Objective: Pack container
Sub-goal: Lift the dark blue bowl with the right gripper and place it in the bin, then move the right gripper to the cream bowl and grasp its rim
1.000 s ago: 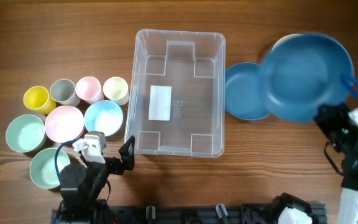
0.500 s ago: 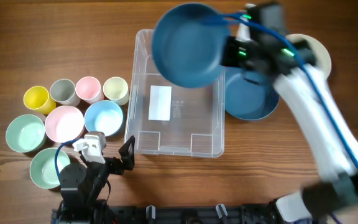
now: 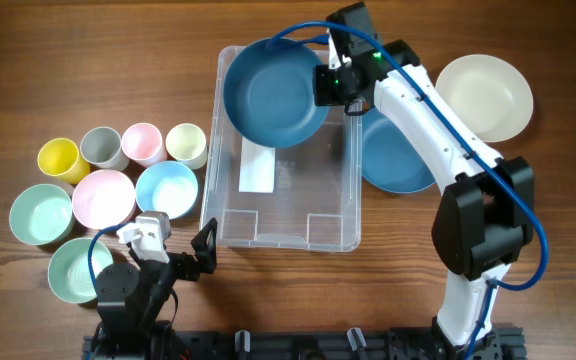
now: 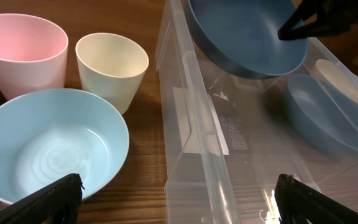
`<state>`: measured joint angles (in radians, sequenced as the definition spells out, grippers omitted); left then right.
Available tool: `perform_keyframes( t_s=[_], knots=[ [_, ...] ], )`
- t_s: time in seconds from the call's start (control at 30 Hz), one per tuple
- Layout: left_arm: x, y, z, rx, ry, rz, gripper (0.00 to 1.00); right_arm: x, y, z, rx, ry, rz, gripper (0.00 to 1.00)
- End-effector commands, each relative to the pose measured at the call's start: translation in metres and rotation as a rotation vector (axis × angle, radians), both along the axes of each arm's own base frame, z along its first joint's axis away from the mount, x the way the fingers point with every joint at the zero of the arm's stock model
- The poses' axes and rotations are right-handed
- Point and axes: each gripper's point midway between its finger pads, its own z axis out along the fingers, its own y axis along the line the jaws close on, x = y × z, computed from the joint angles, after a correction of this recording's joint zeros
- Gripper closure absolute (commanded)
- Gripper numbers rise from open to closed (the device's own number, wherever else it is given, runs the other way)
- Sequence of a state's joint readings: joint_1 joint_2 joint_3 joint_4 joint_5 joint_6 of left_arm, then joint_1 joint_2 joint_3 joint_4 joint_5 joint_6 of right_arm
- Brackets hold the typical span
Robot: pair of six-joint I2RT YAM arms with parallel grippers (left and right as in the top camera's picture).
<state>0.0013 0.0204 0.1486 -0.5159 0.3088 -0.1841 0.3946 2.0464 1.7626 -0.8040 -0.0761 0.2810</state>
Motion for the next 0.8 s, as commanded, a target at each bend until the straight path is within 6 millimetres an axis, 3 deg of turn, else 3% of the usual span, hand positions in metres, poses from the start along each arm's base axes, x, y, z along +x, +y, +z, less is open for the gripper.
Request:
perform_keyframes(
  t_s=[0.0, 0.07, 0.23, 0.37, 0.5, 0.6, 0.77],
  knots=[
    [0.0, 0.0, 0.0, 0.014, -0.01, -0.009, 0.0, 0.005, 0.017, 0.013, 0.045, -0.034, 0.038, 0.91],
    [0.0, 0.0, 0.0, 0.014, -0.01, -0.009, 0.0, 0.008, 0.016, 0.014, 0.05, -0.039, 0.011, 0.8],
    [0.0, 0.0, 0.0, 0.015, -0.01, -0.009, 0.0, 0.014, 0.013, 0.022, 0.049, -0.074, 0.007, 0.76],
    [0.0, 0.0, 0.0, 0.014, -0.011, -0.009, 0.0, 0.014, -0.011, 0.04, 0.006, -0.101, -0.047, 0.69],
    [0.0, 0.0, 0.0, 0.014, -0.01, -0.009, 0.0, 0.004, -0.072, 0.073, -0.032, -0.1, -0.244, 0.59],
    [0.0, 0.0, 0.0, 0.014, -0.011, -0.009, 0.0, -0.01, -0.13, 0.095, -0.016, -0.073, -0.42, 0.43],
    [0.0, 0.0, 0.0, 0.014, -0.01, -0.009, 0.0, -0.034, -0.219, 0.098, -0.01, 0.016, -0.632, 0.25]
  ],
)
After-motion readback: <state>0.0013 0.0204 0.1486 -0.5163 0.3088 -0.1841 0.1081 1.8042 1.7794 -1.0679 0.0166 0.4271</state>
